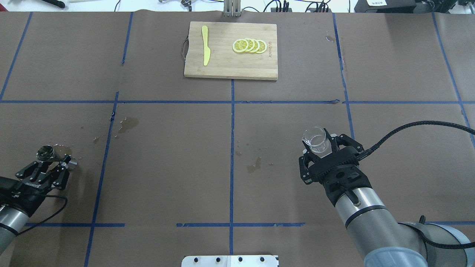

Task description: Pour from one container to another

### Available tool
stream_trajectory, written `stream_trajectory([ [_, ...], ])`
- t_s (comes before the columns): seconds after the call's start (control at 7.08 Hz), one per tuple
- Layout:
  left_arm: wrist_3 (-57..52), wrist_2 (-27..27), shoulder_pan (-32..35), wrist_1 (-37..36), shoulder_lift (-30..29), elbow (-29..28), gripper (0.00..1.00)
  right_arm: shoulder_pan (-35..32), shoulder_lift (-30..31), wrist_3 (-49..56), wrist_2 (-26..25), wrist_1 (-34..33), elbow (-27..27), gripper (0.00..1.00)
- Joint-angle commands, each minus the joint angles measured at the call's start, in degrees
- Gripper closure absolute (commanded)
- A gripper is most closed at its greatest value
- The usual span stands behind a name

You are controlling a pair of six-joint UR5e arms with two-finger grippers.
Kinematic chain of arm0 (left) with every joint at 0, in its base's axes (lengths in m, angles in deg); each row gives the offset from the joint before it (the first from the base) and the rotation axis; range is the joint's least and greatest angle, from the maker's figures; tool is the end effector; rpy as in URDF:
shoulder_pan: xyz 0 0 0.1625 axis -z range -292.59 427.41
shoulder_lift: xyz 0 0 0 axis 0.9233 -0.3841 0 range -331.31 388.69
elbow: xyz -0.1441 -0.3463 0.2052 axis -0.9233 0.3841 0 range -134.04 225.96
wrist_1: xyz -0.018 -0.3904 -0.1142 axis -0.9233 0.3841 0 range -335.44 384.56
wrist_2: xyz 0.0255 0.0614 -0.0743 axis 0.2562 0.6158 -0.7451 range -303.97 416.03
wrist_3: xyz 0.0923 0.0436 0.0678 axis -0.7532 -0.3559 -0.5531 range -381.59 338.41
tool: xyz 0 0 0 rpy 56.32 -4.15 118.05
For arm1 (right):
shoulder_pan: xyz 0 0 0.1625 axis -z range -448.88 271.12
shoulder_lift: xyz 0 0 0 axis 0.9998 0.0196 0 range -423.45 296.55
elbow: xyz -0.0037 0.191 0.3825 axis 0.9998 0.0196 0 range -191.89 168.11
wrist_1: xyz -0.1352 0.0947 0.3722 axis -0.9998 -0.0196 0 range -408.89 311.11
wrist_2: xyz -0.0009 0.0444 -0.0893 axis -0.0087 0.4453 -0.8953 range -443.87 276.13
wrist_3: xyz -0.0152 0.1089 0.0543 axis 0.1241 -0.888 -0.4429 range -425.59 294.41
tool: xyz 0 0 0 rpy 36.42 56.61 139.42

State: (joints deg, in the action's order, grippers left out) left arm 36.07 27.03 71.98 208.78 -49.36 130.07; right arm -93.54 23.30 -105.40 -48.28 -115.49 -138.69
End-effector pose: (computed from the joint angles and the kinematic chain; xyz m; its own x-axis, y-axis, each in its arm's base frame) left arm 0.3385 -0.2683 0.6157 0.6723 0.2064 -0.7109 0.6229 0.3611 0.6939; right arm -0.4068 -0.2670 0.2845 0.8785 -0.3770 0.2935 -0.1523 0.3615 0.9199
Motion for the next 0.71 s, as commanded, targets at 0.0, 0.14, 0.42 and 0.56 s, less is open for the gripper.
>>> stream_trajectory([
  [0.0, 0.0, 0.0, 0.0, 0.0, 0.0, -0.1, 0.01, 0.0, -0.1, 0.0, 0.0, 0.0, 0.0, 1.00],
  [0.14, -0.2, -0.1, 0.0, 0.0, 0.0, 0.0, 0.01, 0.0, -0.1, 0.0, 0.0, 0.0, 0.0, 1.00],
  [0.42, -0.8, -5.4, 0.1, 0.4, 3.7, 3.8, 0.01, 0.0, 0.0, 0.0, 0.0, 0.0, 0.0, 1.00],
  [0.56, -0.9, -8.9, 0.1, 0.1, 8.2, 8.3, 0.01, 0.0, 0.0, 0.0, 0.0, 0.0, 0.1, 1.00],
])
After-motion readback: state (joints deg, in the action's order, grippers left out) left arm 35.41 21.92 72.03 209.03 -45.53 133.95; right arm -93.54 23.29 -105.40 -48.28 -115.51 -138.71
